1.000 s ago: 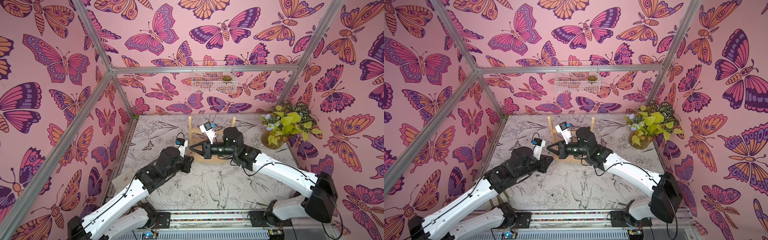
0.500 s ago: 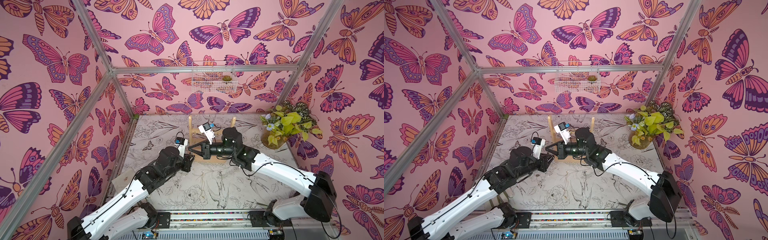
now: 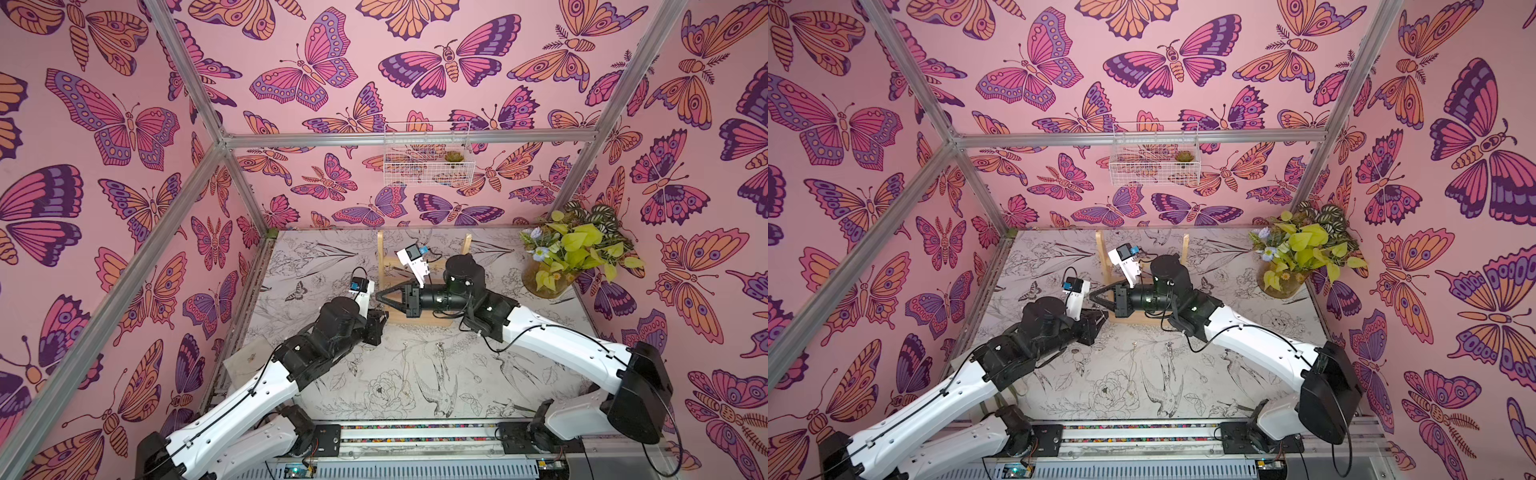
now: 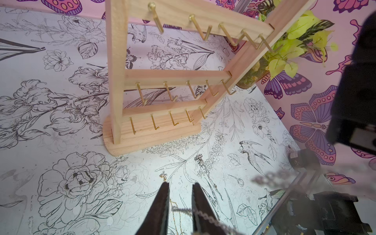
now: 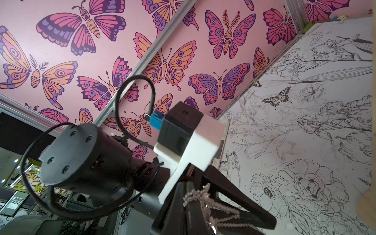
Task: Hang the necklace on the jewelry display stand
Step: Pick up the necklace from the center of the board.
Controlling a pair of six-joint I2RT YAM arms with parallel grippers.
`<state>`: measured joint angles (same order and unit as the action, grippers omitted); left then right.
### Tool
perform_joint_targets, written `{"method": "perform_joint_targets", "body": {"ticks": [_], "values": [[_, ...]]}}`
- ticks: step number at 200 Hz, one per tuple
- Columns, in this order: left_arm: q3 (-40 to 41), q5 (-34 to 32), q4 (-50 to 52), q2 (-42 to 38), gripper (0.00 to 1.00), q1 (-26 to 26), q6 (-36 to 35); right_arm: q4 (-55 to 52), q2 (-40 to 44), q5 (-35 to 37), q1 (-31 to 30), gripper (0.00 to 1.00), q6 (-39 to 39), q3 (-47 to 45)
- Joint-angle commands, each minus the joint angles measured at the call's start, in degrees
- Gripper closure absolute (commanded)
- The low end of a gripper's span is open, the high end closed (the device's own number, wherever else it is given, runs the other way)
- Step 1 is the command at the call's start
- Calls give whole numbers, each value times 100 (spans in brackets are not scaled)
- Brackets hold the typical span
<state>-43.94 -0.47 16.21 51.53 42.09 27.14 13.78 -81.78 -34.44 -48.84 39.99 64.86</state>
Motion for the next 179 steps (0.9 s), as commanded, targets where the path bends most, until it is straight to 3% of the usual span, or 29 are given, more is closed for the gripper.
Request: {"method": "perform_joint_targets", "body": {"ticks": [1,35,75,179], "values": [[112,-94,-252,-134,82,37,-112,177,-14,-99,-38,98,88,-31],[145,-146,-257,-202,87,39,-147,174,-14,-103,-38,98,101,-19],[167,-252,-235,-256,100,37,-156,122,112,-25,-16,97,82,-113],[-280,-1184,67,-323,100,93,-428,222,417,120,230,90,160,-617]]}}
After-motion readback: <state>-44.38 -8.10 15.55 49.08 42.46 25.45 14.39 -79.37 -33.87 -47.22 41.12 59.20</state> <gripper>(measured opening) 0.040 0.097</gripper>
